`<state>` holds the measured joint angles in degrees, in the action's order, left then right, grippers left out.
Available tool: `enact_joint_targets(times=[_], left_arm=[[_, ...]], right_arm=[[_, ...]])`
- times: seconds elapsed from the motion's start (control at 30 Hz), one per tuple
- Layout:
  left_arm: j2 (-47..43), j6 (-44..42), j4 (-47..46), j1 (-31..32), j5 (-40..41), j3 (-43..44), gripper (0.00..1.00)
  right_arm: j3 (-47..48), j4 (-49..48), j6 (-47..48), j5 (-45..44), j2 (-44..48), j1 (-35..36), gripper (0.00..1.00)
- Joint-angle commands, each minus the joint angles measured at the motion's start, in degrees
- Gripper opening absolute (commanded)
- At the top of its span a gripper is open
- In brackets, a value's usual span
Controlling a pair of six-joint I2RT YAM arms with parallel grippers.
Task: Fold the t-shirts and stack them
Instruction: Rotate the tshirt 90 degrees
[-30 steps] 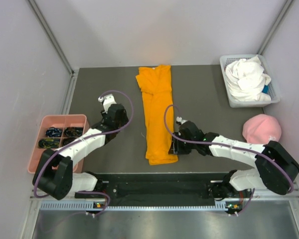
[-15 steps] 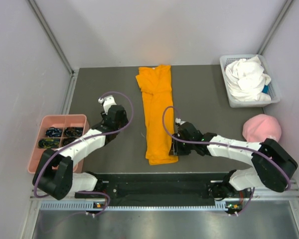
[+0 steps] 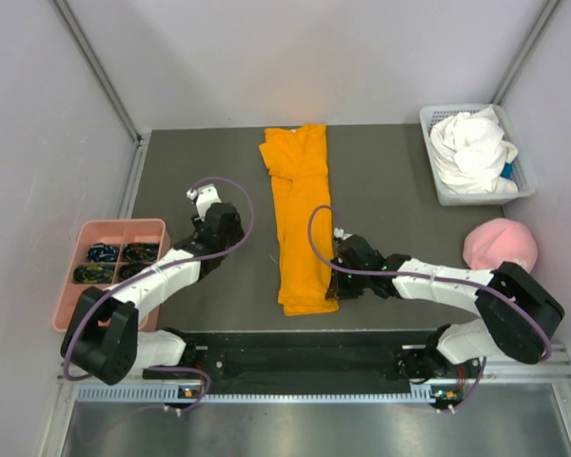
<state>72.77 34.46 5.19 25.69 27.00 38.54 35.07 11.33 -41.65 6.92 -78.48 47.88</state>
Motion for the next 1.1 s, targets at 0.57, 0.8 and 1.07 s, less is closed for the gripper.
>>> enact_joint_targets(times=[0.57, 0.8, 1.07], left_arm=[[0.4, -0.4, -1.8, 0.2, -2.2, 1.4, 0.62], [0.8, -0.7, -1.9, 0.2, -2.9, 1.5, 0.61], [1.3, -1.0, -2.0, 0.2, -3.8, 1.5, 0.61]], right_arm=[[1.3, 10.8, -3.0, -9.0, 16.0, 1.2, 0.00], [-1.2, 12.5, -5.3, -10.3, 18.7, 1.3, 0.00], [-2.5, 16.5, -8.2, -14.0, 20.2, 1.2, 0.01]])
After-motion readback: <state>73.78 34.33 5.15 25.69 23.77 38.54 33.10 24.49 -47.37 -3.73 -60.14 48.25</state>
